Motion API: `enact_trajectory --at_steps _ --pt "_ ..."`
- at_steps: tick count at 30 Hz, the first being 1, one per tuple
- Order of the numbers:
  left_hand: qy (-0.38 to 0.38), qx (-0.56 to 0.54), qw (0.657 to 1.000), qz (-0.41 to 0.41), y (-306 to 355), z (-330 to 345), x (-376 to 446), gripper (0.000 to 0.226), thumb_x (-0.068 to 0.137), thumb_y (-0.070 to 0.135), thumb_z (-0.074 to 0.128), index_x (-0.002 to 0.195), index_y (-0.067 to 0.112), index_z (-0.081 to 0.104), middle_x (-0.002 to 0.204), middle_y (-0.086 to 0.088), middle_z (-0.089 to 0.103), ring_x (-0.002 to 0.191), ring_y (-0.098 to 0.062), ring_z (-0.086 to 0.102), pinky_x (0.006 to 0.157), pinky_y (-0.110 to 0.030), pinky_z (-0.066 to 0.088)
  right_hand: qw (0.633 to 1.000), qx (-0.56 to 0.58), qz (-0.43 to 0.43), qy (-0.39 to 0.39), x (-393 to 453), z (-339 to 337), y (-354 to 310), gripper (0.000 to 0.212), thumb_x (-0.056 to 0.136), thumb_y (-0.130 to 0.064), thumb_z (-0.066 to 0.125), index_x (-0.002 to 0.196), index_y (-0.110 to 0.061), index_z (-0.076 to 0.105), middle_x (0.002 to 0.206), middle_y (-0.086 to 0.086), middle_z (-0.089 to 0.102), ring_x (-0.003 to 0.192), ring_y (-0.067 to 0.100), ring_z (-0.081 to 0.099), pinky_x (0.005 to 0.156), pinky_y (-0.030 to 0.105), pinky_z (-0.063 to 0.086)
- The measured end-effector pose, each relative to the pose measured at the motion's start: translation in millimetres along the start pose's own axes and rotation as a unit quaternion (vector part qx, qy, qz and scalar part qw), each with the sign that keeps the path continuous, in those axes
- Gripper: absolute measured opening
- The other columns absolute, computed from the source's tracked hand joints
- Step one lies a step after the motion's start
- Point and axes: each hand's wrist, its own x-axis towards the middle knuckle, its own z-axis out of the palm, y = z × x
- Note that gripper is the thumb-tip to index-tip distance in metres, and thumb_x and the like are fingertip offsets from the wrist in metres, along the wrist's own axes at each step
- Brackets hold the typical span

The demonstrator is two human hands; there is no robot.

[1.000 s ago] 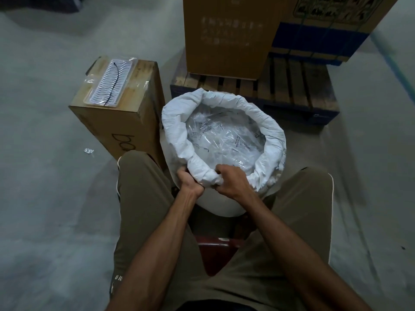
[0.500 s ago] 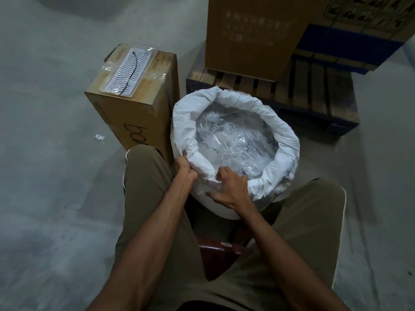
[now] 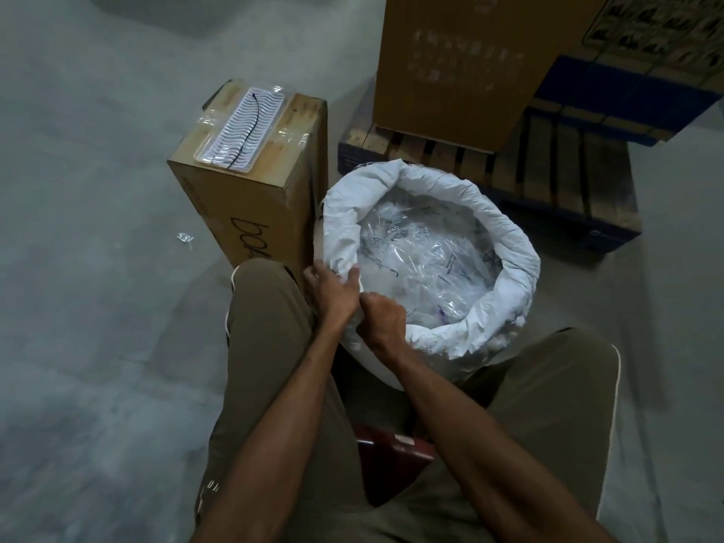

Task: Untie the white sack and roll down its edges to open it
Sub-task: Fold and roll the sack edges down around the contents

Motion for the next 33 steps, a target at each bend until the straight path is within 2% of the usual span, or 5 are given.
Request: enact_trajectory --at_steps 9,12,17,25,33 --pt "-0.088 -0.305 0.913 -0.258 -2.3 16.4 41.8 0.059 0.102 0.051 0.023 0.132 0.013 0.058 0.139 -0.016 0.058 0.119 -0.032 0.06 0.097 -0.042 0.05 0.992 0.115 0.029 -0.034 6.0 -3.3 17.1 0.053 0.07 -0.059 0.069 0.103 -0.022 0.051 0.101 -0.004 0.058 0.086 0.019 0.057 0.074 0.038 0.045" --pt "-0.093 -0.419 0.866 -0.257 -6.9 21.0 45.5 0.041 0.099 0.032 0.029 0.088 0.015 0.065 0.095 -0.012 0.065 0.087 -0.029 0.06 0.08 -0.035 0.05 0.986 0.145 0.063 -0.058 14.0 -0.3 22.2 0.057 0.069 -0.057 0.074 0.109 -0.019 0.059 0.104 0.0 0.064 0.091 0.022 0.062 0.075 0.037 0.049" --pt "-0.126 -0.337 0.91 -0.205 -2.1 19.7 58.4 0.044 0.097 0.034 0.048 0.114 0.0 0.069 0.106 -0.018 0.068 0.102 -0.033 0.061 0.097 -0.045 0.051 0.977 0.182 0.11 0.023 22.2 6.3 12.3 0.03 0.071 -0.031 0.078 0.065 -0.019 0.051 0.06 -0.005 0.056 0.059 0.019 0.058 0.051 0.029 0.037" --pt "-0.014 0.051 0.997 0.057 22.9 14.7 72.1 0.07 0.093 0.045 0.066 0.145 0.005 0.043 0.142 -0.02 0.048 0.129 -0.038 0.049 0.105 -0.044 0.044 0.999 0.01 -0.047 -0.005 24.5 26.5 -8.1 0.021 0.069 -0.006 0.071 0.088 -0.012 0.064 0.084 0.007 0.07 0.068 0.035 0.066 0.054 0.034 0.044" --pt "-0.123 -0.202 0.953 -0.19 26.0 42.0 145.1 0.051 0.102 0.035 0.04 0.138 0.003 0.056 0.135 -0.012 0.062 0.123 -0.031 0.06 0.098 -0.042 0.052 0.987 0.054 -0.136 0.066 43.8 -3.5 35.4 0.04 0.096 -0.06 0.052 0.077 -0.026 0.05 0.073 -0.008 0.053 0.064 0.013 0.049 0.058 0.036 0.043"
